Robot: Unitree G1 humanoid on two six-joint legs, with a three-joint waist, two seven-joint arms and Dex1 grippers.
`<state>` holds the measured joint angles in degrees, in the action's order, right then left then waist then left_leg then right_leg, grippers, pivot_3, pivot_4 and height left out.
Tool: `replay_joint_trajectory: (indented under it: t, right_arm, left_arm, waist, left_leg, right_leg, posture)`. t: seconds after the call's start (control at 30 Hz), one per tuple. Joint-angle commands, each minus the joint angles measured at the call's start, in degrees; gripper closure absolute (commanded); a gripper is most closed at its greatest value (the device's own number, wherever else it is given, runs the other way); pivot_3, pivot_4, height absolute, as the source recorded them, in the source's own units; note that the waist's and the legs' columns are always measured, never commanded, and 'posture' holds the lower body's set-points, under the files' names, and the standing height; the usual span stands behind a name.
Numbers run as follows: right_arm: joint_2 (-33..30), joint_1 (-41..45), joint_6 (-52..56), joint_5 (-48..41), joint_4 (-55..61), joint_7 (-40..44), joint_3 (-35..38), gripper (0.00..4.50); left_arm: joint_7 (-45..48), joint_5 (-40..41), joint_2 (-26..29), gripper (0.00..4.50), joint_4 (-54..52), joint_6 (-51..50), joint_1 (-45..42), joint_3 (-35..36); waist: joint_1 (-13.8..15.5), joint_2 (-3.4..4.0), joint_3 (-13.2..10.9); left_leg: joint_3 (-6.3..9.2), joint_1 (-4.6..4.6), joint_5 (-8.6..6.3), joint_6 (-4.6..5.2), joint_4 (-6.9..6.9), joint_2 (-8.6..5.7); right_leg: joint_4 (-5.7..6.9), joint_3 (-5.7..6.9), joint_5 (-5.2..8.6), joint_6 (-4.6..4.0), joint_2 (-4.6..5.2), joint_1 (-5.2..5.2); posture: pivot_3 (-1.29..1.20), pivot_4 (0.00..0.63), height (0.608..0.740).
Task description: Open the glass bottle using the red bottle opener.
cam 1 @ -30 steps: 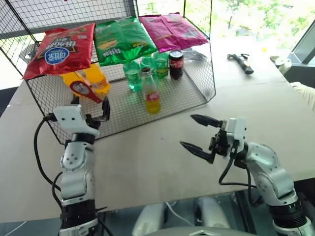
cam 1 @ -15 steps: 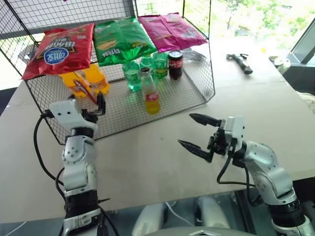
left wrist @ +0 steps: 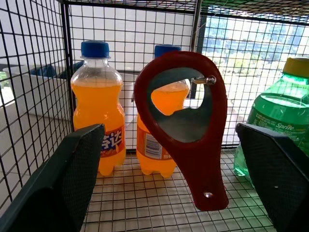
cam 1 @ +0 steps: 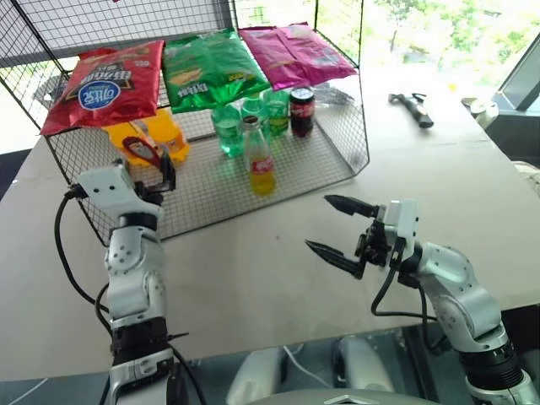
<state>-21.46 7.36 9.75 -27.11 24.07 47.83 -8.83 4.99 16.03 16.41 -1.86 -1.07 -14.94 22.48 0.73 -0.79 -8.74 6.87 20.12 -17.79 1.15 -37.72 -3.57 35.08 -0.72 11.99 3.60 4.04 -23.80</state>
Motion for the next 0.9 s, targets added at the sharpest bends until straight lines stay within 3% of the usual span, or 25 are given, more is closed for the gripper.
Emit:
replay_joint_trajectory:
  t: [0.03,0.63,0.73,0.9]
  right_arm:
    - [0.2,0.2,-0.9,-0.2,2.5,-0.2,-0.1,0.03]
    - [0.4,0.4,-1.0,-0.1,2.6,-1.0,-0.3,0.03]
    - [0.4,0.5,-1.0,-0.1,2.5,-1.1,-0.4,0.00]
    - [0.6,0.7,-0.8,-0.2,2.5,-1.2,-0.4,0.00]
  left_arm:
    - [0.1,0.5,1.2,0.00,0.3,1.4,-1.3,1.4]
    - [1.6,1.7,2.7,0.00,6.3,3.9,-5.7,2.1]
    - [2.0,1.8,2.7,0.73,6.9,4.5,-6.1,2.2]
    - [2.6,2.3,2.7,2.73,7.5,5.0,-6.3,2.3]
  waist:
    - [0.0,-0.01,0.0]
    - [0.0,-0.08,0.0]
    - [0.0,-0.08,0.0]
    - [0.0,-0.08,0.0]
  left_leg:
    - [0.00,0.00,0.00,0.00,-0.03,0.00]
    - [0.01,-0.02,0.00,-0.01,-0.62,-0.10]
    - [0.01,-0.02,0.00,-0.01,-0.62,-0.10]
    - [0.01,-0.02,0.00,-0.01,-0.62,-0.10]
  right_leg:
    - [0.03,0.00,0.00,0.00,-0.01,0.00]
    - [0.70,-0.05,0.00,0.00,0.02,0.01]
    - [0.70,-0.06,0.00,0.00,0.02,0.01]
    - [0.71,-0.06,0.00,0.00,0.02,0.01]
  posture:
    - [0.00,0.150,0.740]
    - [0.00,0.150,0.740]
    - [0.00,0.150,0.740]
    - [0.00,0.150,0.740]
